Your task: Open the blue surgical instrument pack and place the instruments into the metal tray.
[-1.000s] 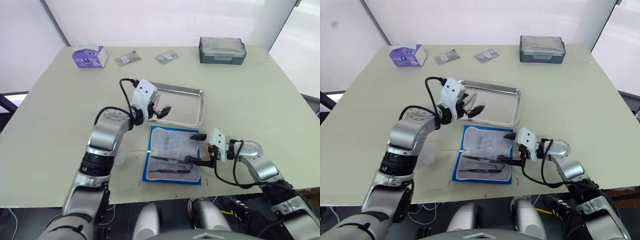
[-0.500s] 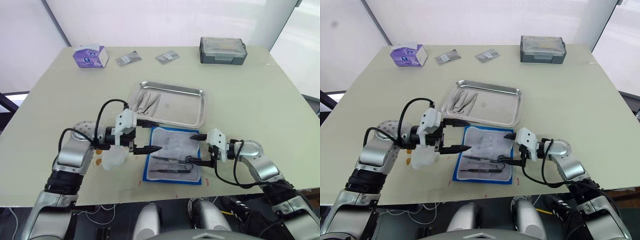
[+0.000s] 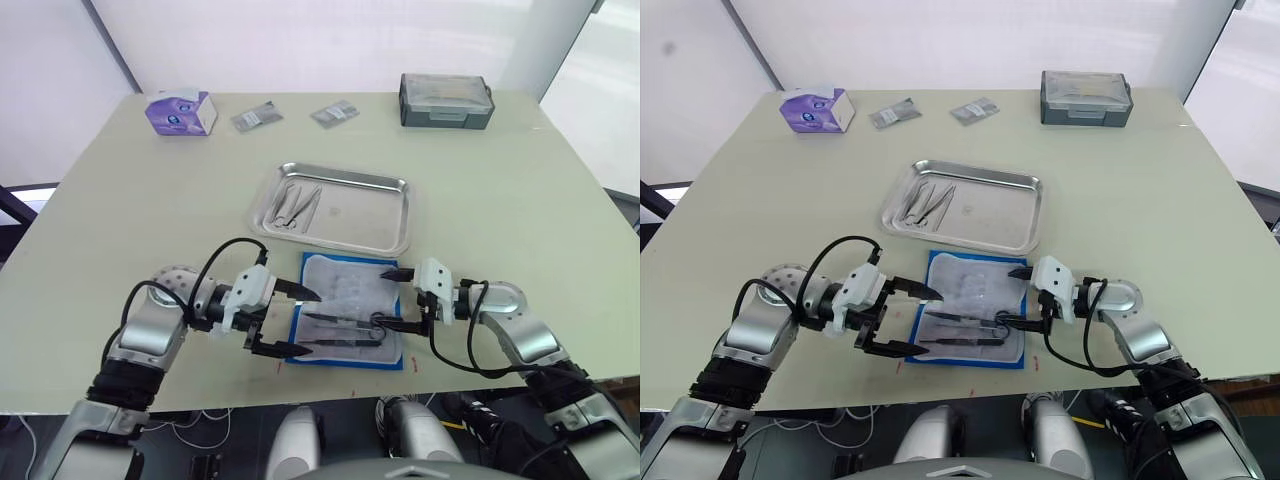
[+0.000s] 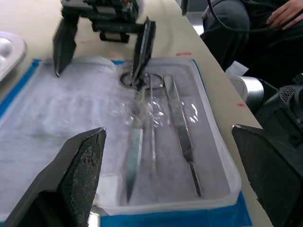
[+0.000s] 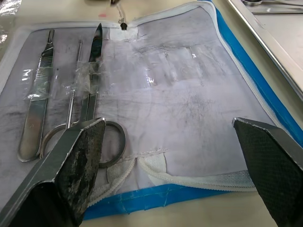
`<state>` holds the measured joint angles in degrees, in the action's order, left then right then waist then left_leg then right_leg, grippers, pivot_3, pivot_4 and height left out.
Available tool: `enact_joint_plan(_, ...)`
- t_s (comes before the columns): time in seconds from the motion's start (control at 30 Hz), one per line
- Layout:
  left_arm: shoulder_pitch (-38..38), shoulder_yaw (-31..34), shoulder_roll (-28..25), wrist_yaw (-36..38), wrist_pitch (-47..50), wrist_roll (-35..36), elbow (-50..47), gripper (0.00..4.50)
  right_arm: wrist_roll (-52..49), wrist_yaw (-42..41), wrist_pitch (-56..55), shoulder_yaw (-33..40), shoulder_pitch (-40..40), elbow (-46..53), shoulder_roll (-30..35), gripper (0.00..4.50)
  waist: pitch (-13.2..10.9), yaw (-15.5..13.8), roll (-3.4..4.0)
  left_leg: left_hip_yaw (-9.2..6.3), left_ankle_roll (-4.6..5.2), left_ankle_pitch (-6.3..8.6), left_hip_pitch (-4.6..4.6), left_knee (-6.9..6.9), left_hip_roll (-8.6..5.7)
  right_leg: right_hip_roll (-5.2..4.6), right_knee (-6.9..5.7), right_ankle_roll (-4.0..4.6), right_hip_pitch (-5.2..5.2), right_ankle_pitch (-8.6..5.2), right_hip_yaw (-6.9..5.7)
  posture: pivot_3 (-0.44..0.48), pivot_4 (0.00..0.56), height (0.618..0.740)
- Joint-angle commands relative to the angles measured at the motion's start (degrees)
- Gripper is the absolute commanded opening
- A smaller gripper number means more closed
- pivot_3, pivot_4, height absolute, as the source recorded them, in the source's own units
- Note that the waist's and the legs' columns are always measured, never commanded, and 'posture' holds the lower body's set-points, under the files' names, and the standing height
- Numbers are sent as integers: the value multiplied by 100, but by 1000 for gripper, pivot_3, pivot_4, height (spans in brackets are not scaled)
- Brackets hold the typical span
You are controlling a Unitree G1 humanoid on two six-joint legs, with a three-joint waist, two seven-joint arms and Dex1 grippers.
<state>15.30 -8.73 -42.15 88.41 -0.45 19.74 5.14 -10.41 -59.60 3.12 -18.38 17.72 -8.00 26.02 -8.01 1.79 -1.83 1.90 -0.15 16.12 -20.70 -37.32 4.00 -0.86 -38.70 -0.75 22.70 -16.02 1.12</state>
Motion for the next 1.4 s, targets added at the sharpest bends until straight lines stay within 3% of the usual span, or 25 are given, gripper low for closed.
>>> enact_joint_plan(0.03,-71,-21,83,28,-312,-63,107,4477,546,-13,299,-384,-380,-465,222,4500,0,-13,-1,0,0,0,0,0,0,0,0,0,0,0,0,0,150,731)
enact_joint_plan(0.27,111,-39,502,84,-1158,-206,1262,4477,482,-86,295,-342,-353,-393,288,4500,5,-99,6,0,0,0,3,0,0,4,-1,0,0,0,-6,0,150,731)
enact_joint_plan(0.5,184,-120,644,21,-1512,-342,1747,4477,452,-92,343,-314,-385,-283,341,4500,21,-112,34,3,1,0,4,-1,0,3,-3,0,-1,0,-5,0,150,731)
enact_joint_plan(0.67,184,-243,700,188,-1559,-367,1913,4477,329,-144,385,-220,-385,-104,395,4500,42,-113,71,2,1,0,4,-1,-1,3,-3,0,-1,0,-5,0,150,731)
enact_joint_plan(1.13,331,-642,687,389,-1625,-615,2275,4477,-296,-303,405,310,-328,571,375,4500,40,-135,86,-1,1,0,0,-1,-9,1,-2,-2,-1,0,-6,0,150,731)
enact_joint_plan(1.4,535,-858,640,407,-1686,-829,2473,4477,-1008,-553,672,761,-300,1398,523,4500,21,-127,112,-5,1,0,-5,-2,-13,1,-2,-3,0,0,-6,0,150,731)
